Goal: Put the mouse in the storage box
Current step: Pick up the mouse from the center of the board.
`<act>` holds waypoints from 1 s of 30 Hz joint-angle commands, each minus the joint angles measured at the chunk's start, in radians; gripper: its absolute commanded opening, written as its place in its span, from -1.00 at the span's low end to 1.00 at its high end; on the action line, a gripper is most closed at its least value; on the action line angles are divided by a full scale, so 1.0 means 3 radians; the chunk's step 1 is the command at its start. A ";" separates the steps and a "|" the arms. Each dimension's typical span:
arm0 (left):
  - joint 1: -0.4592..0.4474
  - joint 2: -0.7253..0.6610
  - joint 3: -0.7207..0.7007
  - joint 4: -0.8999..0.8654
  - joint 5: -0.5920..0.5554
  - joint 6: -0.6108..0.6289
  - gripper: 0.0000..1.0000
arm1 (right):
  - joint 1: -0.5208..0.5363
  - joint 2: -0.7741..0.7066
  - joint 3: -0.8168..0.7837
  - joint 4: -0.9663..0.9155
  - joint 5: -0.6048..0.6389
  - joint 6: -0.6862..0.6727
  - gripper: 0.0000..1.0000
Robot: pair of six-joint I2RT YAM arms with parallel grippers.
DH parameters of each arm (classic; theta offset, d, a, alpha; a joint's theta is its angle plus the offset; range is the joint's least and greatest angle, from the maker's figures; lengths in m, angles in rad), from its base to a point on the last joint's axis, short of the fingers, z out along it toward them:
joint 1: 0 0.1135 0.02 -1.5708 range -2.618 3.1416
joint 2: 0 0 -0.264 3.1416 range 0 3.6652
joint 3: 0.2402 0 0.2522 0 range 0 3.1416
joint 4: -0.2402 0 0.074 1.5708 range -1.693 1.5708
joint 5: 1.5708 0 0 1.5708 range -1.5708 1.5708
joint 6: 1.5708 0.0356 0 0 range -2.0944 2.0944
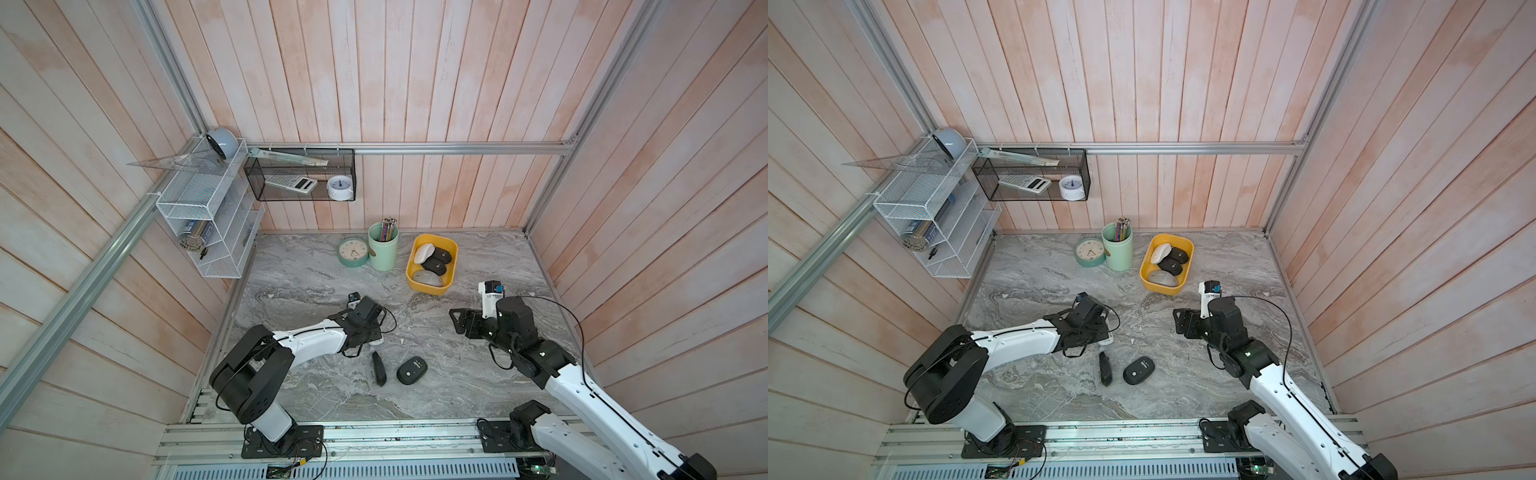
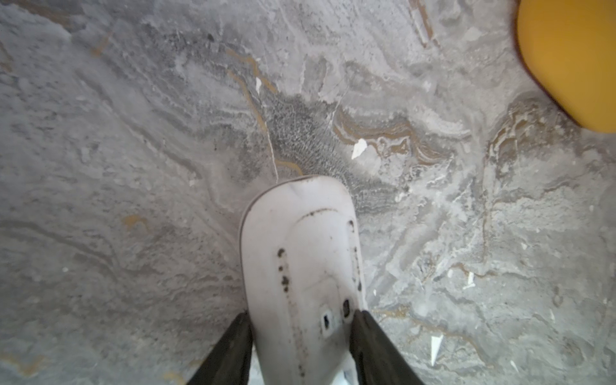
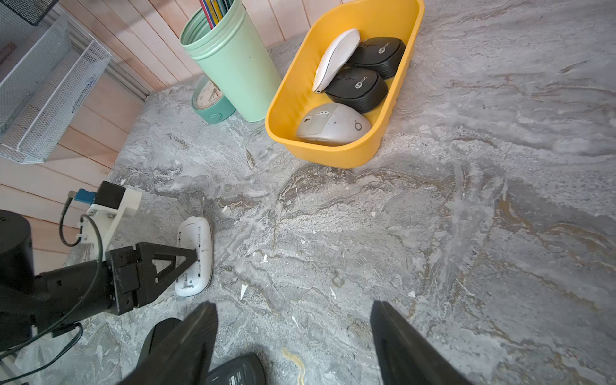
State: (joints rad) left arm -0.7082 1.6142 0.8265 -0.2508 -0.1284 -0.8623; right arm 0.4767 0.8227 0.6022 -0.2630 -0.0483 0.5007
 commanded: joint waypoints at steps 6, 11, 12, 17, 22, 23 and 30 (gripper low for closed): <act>-0.0007 0.0146 -0.0050 0.0050 0.0059 -0.0121 0.22 | 0.0017 -0.0033 -0.0024 -0.0050 0.0064 -0.0022 0.56; -0.0007 0.0243 -0.0044 0.0075 0.0069 -0.0167 0.12 | 0.0021 -0.0042 -0.0056 -0.0033 0.0067 -0.0007 0.56; -0.0007 0.0255 -0.0050 0.0096 0.0080 -0.0173 0.10 | 0.0018 -0.0046 -0.0062 -0.0031 0.0068 -0.0005 0.56; -0.0007 0.0234 -0.0050 0.0144 0.0074 -0.0166 -0.14 | 0.0017 -0.0078 -0.0090 -0.0033 0.0094 0.0001 0.56; -0.0007 0.0198 -0.0011 0.0139 0.0041 -0.0150 -0.28 | 0.0018 -0.0126 -0.0099 -0.0057 0.0125 0.0003 0.56; -0.0006 0.0198 0.0003 0.0130 0.0033 -0.0147 -0.30 | 0.0021 -0.0146 -0.0101 -0.0075 0.0156 0.0014 0.56; -0.0047 0.0185 0.0146 -0.0019 -0.0078 -0.0039 -0.50 | 0.0018 -0.0347 -0.0130 -0.0152 0.0306 0.0020 0.55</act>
State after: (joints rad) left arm -0.7105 1.6459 0.8520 -0.1322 -0.1135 -0.9165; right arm 0.4767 0.7410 0.5701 -0.2783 0.0055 0.5041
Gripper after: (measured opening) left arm 0.311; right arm 0.774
